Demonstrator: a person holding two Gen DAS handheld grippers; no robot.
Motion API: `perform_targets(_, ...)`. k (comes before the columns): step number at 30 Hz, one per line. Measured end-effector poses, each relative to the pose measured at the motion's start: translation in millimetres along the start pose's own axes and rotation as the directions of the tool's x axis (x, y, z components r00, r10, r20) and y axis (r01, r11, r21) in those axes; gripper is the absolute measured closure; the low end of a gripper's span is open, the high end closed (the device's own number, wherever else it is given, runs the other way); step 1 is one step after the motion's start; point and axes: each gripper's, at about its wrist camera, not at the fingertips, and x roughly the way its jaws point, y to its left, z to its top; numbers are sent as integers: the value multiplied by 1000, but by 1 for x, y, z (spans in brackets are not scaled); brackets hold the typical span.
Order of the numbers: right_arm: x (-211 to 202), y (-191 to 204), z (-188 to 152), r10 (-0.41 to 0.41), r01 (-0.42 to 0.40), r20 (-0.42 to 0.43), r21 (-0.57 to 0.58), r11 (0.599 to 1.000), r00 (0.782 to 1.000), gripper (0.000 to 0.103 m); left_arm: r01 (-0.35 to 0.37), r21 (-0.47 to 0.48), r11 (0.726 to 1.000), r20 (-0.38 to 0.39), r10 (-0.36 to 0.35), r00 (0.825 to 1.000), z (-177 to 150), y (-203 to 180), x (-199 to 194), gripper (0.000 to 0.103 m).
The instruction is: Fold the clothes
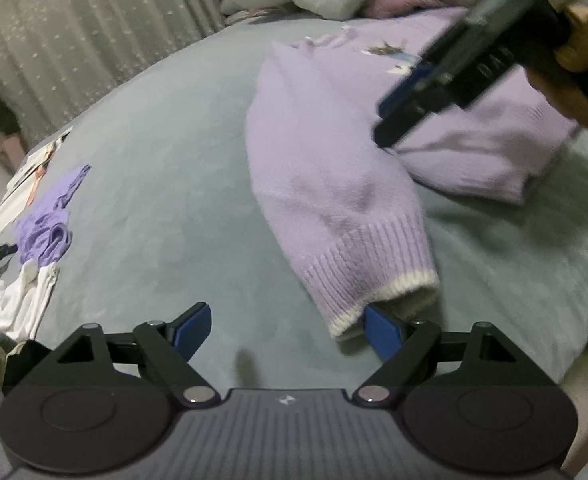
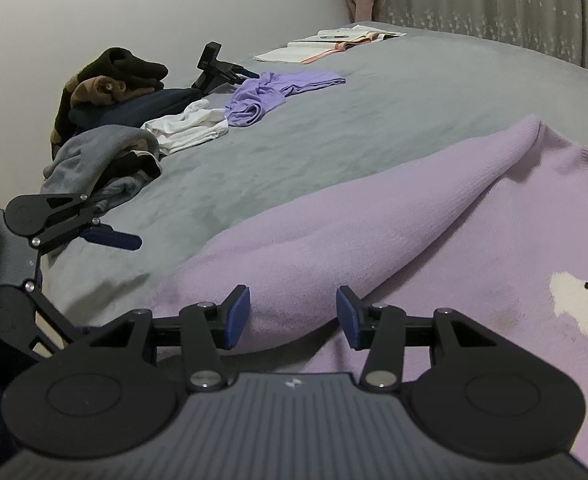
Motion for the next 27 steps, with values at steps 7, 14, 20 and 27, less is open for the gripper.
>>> perform_targets(7,-3,-5,-5,35,-36,14,65,997,999,50,112,-18,994,57,-111,992,0,-1,-12,19)
perform_targets(14,-2,-10,-25,57,-60,23,197,979,998,47,91,42,995,69,-94,993,3,-14,-6,16)
perform_targets(20,-8,-3,-33,59,-67,44,216,974,997,47,83,18,996,134,-85,987,12,-16,-1,16)
perform_targets(27,-14,2,-33,67,-83,77,232,969,995,47,194,-124,973,151,-175,973,19,0,14,70)
